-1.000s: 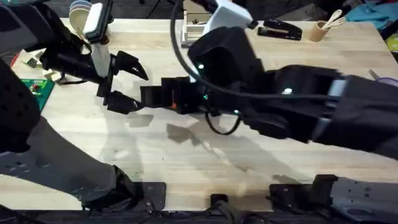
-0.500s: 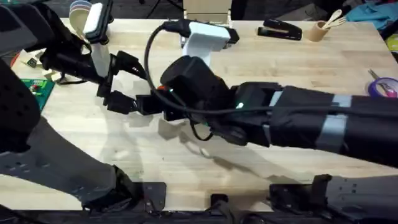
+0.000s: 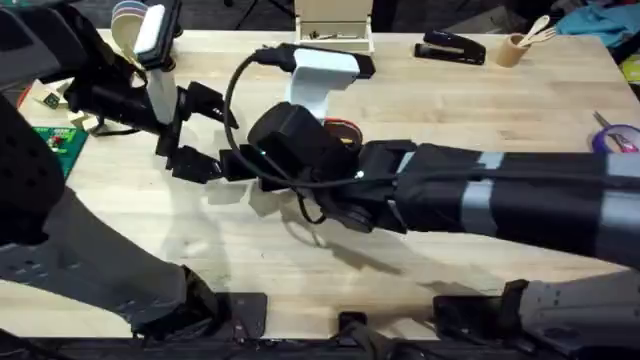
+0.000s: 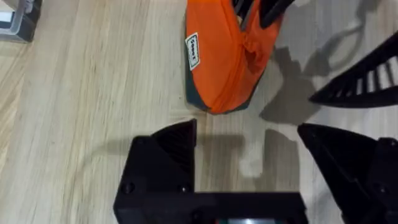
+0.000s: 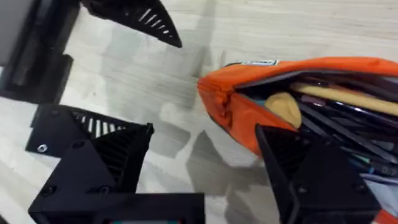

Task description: Unzip the bag, pick up the pens from the table one at a time and place them inside, then zip the bag closed.

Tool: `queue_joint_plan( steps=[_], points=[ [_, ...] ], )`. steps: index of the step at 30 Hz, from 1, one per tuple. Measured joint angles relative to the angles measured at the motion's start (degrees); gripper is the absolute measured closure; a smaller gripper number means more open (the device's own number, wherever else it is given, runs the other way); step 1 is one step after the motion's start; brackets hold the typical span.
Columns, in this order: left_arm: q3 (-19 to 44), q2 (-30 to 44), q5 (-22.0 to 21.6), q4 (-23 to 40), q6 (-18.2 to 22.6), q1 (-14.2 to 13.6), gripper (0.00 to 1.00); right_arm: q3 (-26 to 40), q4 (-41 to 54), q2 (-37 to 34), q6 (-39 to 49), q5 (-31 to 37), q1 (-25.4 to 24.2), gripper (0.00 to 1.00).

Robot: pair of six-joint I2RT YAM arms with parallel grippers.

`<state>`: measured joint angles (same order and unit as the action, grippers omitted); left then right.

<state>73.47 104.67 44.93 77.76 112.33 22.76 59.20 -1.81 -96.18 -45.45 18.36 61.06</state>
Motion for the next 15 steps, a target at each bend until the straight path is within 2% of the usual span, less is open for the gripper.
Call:
queue_joint_plan(
  steps=[3,9,15],
  points=[
    [0.0,0.0,0.0,0.0,0.0,0.0,0.006,0.0,-0.9,-0.9,0.0,0.9,0.0,0.051],
    [0.0,0.0,0.0,0.0,0.0,0.0,0.007,0.0,-1.0,-1.8,0.0,3.4,-0.2,0.314],
    [0.0,0.0,0.0,0.0,0.0,0.0,0.007,0.0,-1.2,-2.1,-0.2,4.8,-0.5,0.703]
  ],
)
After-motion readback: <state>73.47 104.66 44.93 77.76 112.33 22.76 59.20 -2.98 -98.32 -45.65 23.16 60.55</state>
